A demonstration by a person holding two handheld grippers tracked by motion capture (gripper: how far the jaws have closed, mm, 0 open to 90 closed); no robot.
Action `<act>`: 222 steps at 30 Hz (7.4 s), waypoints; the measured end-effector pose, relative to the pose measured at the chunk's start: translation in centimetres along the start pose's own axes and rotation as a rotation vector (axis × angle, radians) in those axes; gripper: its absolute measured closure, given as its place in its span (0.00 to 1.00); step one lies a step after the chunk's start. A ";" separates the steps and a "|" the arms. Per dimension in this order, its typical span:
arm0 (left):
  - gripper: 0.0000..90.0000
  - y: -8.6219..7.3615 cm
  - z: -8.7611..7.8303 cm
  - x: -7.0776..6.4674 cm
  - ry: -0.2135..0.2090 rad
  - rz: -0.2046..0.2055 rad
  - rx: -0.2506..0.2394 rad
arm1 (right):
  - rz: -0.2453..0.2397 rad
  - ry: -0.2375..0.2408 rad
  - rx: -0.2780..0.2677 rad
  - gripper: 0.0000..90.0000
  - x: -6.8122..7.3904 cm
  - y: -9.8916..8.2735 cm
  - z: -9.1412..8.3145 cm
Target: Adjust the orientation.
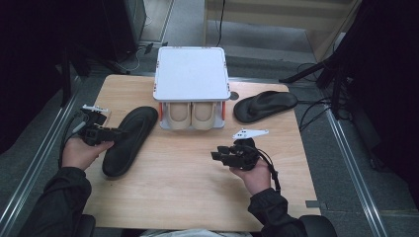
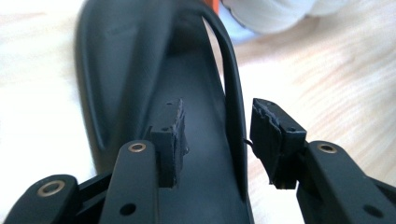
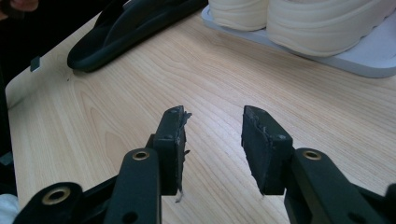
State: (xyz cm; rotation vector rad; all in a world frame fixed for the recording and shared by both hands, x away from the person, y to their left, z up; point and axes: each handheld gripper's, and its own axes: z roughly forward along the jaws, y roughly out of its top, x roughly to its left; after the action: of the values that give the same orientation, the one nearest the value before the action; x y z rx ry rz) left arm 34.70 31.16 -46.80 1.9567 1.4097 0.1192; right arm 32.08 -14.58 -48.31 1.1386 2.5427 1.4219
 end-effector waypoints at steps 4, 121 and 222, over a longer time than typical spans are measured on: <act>0.61 1.1 0.0 0.8 0.001 -0.010 0.003 | -0.003 0.000 0.000 0.67 0.0 0.0 -0.1; 0.68 -4.1 6.5 -11.6 -0.124 -0.029 0.071 | -0.016 -0.040 -0.058 0.67 -1.8 1.5 -1.6; 0.49 -3.9 2.2 -8.2 -0.117 0.071 -0.021 | 0.273 -0.446 -0.068 1.00 -25.0 7.0 -5.6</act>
State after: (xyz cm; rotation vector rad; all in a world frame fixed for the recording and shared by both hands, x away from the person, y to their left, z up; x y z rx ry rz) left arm 29.32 23.67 -48.14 1.9645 1.2592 0.0514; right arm 52.66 -31.38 -47.87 1.6246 2.0806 1.1199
